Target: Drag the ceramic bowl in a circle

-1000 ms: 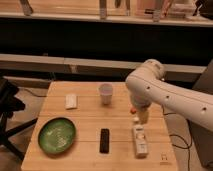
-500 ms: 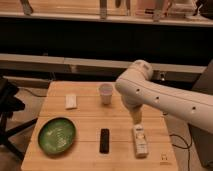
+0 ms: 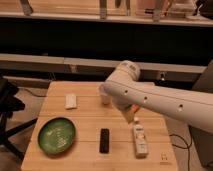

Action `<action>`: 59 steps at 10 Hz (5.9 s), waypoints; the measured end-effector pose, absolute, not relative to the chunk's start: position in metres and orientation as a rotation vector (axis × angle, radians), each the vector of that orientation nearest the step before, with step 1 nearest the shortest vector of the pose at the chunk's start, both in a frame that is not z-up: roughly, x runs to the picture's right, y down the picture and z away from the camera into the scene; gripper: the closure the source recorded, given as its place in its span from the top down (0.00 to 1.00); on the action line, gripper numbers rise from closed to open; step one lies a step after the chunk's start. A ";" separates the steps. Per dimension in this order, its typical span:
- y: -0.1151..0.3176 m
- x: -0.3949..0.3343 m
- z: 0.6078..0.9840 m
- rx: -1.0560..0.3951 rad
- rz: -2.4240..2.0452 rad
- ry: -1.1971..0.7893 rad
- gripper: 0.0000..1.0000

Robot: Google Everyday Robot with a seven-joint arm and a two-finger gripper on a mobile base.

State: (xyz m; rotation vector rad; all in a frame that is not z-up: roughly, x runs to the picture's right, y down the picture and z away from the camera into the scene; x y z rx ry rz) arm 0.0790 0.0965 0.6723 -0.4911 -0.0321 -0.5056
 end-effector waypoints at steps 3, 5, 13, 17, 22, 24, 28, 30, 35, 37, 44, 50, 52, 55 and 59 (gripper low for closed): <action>0.096 0.057 0.677 -0.475 -0.559 -0.062 0.80; 0.097 0.058 0.677 -0.473 -0.583 -0.070 0.80; 0.099 0.033 0.680 -0.444 -0.699 -0.126 0.80; 0.102 0.020 0.682 -0.431 -0.739 -0.156 0.80; 0.106 0.011 0.686 -0.418 -0.799 -0.182 0.80; 0.108 0.005 0.688 -0.413 -0.826 -0.192 0.80; 0.113 -0.005 0.691 -0.399 -0.894 -0.216 0.80; 0.115 -0.014 0.692 -0.390 -0.928 -0.231 0.80; 0.129 -0.027 0.693 -0.374 -1.005 -0.262 0.80; 0.134 -0.033 0.693 -0.368 -1.042 -0.280 0.80; 0.162 -0.055 0.695 -0.352 -1.150 -0.368 0.80; 0.193 -0.078 0.696 -0.340 -1.242 -0.450 0.80; 0.202 -0.099 0.696 -0.343 -1.278 -0.478 0.80; 0.218 -0.104 0.696 -0.354 -1.306 -0.517 0.80; 0.228 -0.124 0.709 -0.360 -1.325 -0.560 0.80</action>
